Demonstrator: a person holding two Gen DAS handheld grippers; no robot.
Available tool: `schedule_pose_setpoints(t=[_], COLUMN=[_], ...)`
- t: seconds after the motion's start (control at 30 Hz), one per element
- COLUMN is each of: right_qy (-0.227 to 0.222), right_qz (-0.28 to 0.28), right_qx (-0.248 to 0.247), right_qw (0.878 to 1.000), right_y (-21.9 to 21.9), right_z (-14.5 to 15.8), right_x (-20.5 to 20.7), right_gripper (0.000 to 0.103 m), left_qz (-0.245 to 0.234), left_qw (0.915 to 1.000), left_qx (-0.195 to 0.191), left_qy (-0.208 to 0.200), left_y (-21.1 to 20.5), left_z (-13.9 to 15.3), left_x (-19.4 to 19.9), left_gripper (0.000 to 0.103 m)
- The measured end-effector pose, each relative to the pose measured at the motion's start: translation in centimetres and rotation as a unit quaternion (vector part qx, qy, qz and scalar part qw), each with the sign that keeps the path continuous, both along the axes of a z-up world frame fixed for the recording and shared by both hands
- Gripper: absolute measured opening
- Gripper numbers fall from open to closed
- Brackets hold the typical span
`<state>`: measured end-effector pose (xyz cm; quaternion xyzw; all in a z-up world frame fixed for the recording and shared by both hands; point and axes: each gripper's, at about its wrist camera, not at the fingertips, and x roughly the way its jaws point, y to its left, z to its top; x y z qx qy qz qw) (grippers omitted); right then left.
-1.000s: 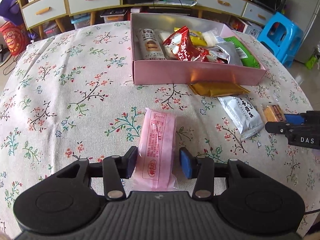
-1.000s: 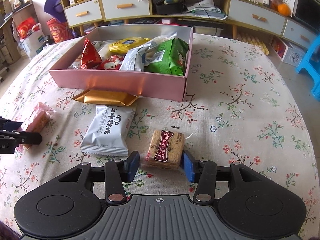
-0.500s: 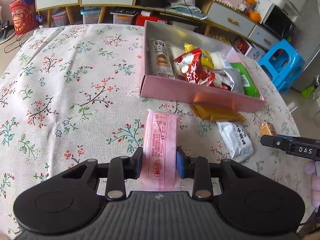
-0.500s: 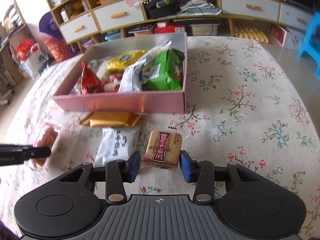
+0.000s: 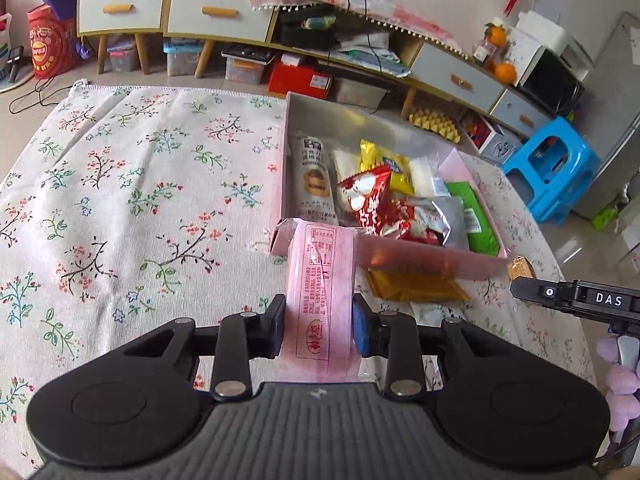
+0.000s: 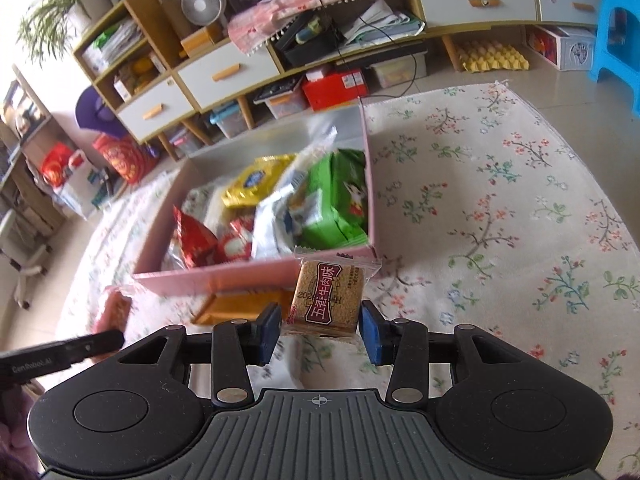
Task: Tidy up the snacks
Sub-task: 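Lift both packs and lower them into the pink box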
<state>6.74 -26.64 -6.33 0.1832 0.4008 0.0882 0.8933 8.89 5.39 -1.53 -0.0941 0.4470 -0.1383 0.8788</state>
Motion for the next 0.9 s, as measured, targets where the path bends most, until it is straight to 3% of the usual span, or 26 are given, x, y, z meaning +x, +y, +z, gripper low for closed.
schedule_pose_setpoints(t=[0.43,0.9], right_qy=[-0.026,-0.021], right_qz=[-0.008,-0.030], right_qx=[0.058,0.119], right_qw=[0.998,0.992], right_y=[1.7,2.3], right_z=[1.8,0.8], right_x=[2.6,6.2], right_gripper=[0.041,0.042], left_qz=[0.019,0.038], left_qw=[0.9990,0.9973], left_qx=[-0.019,-0.034], left_qy=[-0.037,-0.053], left_y=[-1.6,-3.3], left_z=[0.6,-0.8], left_x=[2.9,5.4], left_gripper=[0.030,0.030])
